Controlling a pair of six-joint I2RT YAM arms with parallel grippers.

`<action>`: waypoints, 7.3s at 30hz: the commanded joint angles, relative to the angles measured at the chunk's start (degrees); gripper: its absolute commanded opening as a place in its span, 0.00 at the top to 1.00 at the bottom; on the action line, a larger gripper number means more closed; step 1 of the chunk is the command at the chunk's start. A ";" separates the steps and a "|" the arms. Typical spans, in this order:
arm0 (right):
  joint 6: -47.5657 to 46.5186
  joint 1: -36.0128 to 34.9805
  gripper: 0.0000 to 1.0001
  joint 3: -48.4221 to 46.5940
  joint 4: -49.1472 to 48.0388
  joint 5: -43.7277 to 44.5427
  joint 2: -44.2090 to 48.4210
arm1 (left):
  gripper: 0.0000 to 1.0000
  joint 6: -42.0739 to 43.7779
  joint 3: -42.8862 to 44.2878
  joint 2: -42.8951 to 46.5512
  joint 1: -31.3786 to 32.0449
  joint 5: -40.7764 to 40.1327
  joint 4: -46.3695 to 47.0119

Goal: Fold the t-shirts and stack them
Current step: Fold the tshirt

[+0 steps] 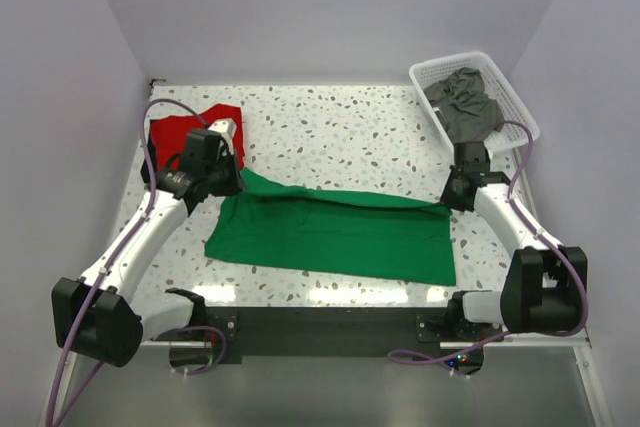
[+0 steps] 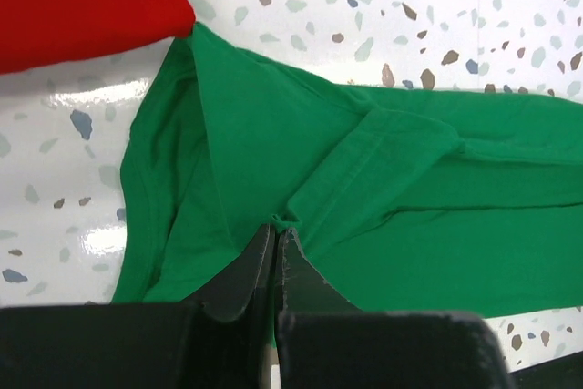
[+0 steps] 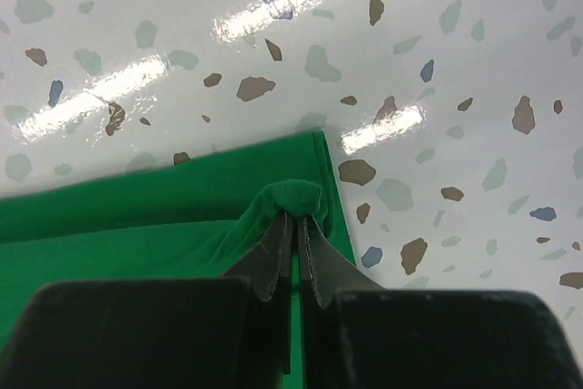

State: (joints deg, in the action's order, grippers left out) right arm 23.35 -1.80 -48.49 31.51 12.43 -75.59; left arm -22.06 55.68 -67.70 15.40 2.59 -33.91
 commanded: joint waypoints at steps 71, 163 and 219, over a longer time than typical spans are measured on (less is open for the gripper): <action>5.30 -44.16 0.53 -43.71 -12.35 -37.83 -45.78 | 0.50 -4.92 -13.68 7.15 -0.28 11.65 -12.06; 2.58 -17.01 0.54 2.70 0.84 -2.94 -11.50 | 0.42 -5.97 3.12 -20.10 -7.49 -1.62 8.42; 1.26 -10.24 0.57 0.06 5.05 -3.02 -20.92 | 0.77 -5.27 6.02 -29.51 -7.49 -10.77 12.46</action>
State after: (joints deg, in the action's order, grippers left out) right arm 25.52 -13.32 -51.86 36.56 5.39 -92.60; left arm -27.99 60.49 -100.60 8.36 -6.68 -22.35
